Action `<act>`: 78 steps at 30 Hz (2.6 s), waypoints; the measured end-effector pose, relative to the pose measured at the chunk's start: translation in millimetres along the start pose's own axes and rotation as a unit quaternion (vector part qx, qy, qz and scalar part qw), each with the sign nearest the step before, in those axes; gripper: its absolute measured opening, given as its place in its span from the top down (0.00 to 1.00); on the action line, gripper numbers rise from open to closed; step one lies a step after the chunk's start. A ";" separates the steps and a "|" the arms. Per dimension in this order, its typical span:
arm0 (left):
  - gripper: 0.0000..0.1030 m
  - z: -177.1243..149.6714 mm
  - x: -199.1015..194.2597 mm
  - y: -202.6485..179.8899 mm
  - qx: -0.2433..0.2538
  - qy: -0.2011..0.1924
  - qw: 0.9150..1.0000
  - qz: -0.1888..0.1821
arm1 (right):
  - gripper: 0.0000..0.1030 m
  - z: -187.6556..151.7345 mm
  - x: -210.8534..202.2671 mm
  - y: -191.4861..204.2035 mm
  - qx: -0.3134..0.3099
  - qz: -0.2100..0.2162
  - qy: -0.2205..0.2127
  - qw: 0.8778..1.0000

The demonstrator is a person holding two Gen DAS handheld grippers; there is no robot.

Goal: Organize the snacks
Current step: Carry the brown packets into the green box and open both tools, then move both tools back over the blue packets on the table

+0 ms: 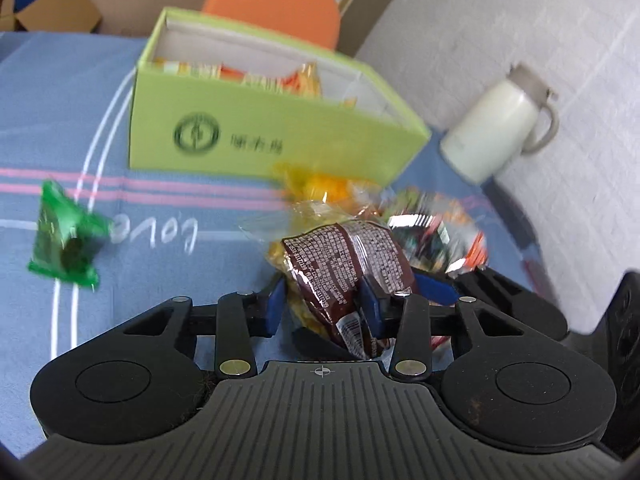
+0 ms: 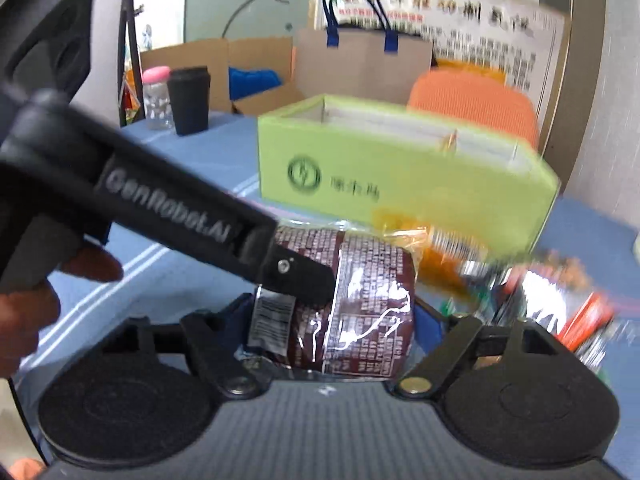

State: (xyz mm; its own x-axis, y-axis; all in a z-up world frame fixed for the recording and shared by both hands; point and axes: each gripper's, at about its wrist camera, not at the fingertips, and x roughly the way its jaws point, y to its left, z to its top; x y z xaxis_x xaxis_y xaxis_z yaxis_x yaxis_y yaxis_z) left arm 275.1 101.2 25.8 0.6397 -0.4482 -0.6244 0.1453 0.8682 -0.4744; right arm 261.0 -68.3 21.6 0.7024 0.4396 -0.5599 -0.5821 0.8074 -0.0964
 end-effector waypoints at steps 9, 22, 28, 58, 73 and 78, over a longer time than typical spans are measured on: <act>0.79 127.0 16.8 -39.7 0.055 -0.070 0.996 -0.008 | 0.18 98.8 34.2 -76.4 -0.007 -0.043 -0.053 0.998; 0.50 176.9 158.7 -18.2 0.066 0.007 0.996 0.054 | 0.15 109.8 143.5 -142.7 0.020 -0.015 0.060 0.998; 0.35 165.6 98.8 -24.4 0.079 -0.080 0.993 0.035 | 0.09 105.5 80.3 -114.7 -0.027 -0.076 -0.028 0.996; 0.24 -39.4 -98.5 -54.8 0.057 -0.179 0.976 0.112 | 0.04 31.6 -59.2 -15.1 0.046 -0.234 -0.058 0.969; 0.22 -60.0 -95.3 -51.9 0.049 -0.156 0.979 0.124 | 0.04 13.3 -67.6 -12.2 0.050 -0.237 -0.046 0.969; 0.21 -70.0 -83.1 -50.2 0.062 -0.140 0.977 0.150 | 0.04 -22.3 -77.7 -24.4 0.093 -0.229 -0.032 0.968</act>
State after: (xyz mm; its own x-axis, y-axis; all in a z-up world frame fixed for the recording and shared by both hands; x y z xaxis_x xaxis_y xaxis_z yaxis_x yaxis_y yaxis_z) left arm 161.8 80.1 58.1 0.8462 -0.1085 -0.5216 -0.0012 0.9787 -0.2054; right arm 211.4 -130.9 49.1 0.8967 0.0369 -0.4411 -0.1237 0.9777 -0.1695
